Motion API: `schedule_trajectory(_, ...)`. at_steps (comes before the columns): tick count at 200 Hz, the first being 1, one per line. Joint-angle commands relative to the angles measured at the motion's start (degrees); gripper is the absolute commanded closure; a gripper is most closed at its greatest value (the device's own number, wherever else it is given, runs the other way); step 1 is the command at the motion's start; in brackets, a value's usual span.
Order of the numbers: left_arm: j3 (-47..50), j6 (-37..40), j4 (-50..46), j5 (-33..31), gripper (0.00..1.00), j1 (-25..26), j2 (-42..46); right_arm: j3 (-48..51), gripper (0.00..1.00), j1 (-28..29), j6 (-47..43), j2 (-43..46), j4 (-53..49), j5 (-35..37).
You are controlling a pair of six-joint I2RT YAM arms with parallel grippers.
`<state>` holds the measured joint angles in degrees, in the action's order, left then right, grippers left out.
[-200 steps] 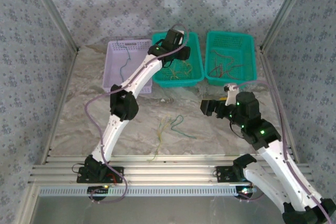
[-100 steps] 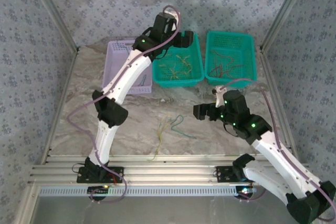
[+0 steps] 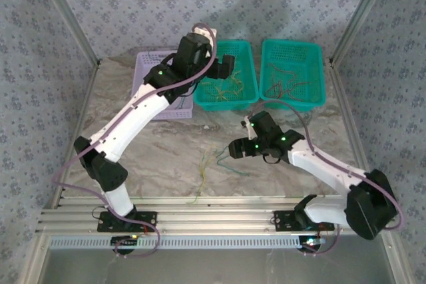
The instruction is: Untangle the cables
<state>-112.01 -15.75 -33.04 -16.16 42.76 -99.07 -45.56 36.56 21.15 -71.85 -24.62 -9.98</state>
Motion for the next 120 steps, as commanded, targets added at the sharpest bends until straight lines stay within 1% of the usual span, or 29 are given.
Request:
schedule_trajectory(1,7.59,-2.69,-0.2,-3.13,0.0,-0.93,5.42,-2.6,0.18,0.54,-1.02,-4.53,2.15,-2.15)
schedule_trajectory(16,15.36,-4.39,2.86,-2.61,0.0,-1.56,10.77,-3.28,0.21,0.46,-1.34,-7.89,2.64,-2.51)
schedule_trajectory(28,18.83,-4.89,2.53,-3.08,0.0,-1.85,13.83,-3.82,0.22,0.46,-1.76,-10.22,3.29,-3.29)
schedule_trajectory(38,20.63,-5.23,1.11,-3.65,0.0,-1.88,15.65,-4.54,0.28,0.36,-2.32,-12.14,3.52,-3.72)
schedule_trajectory(56,23.78,-6.44,-1.46,-4.14,0.0,-1.93,18.89,-6.16,0.32,0.08,-2.86,-15.19,2.99,-3.65)
schedule_trajectory(71,27.26,-6.93,-1.95,-3.83,0.0,-1.91,22.75,-7.36,0.4,-0.02,-3.26,-17.15,2.54,-3.96)
schedule_trajectory(120,37.58,-6.84,-4.73,-5.39,0.0,-2.77,32.9,-8.46,0.43,-0.08,-3.46,-21.21,3.09,-3.03)
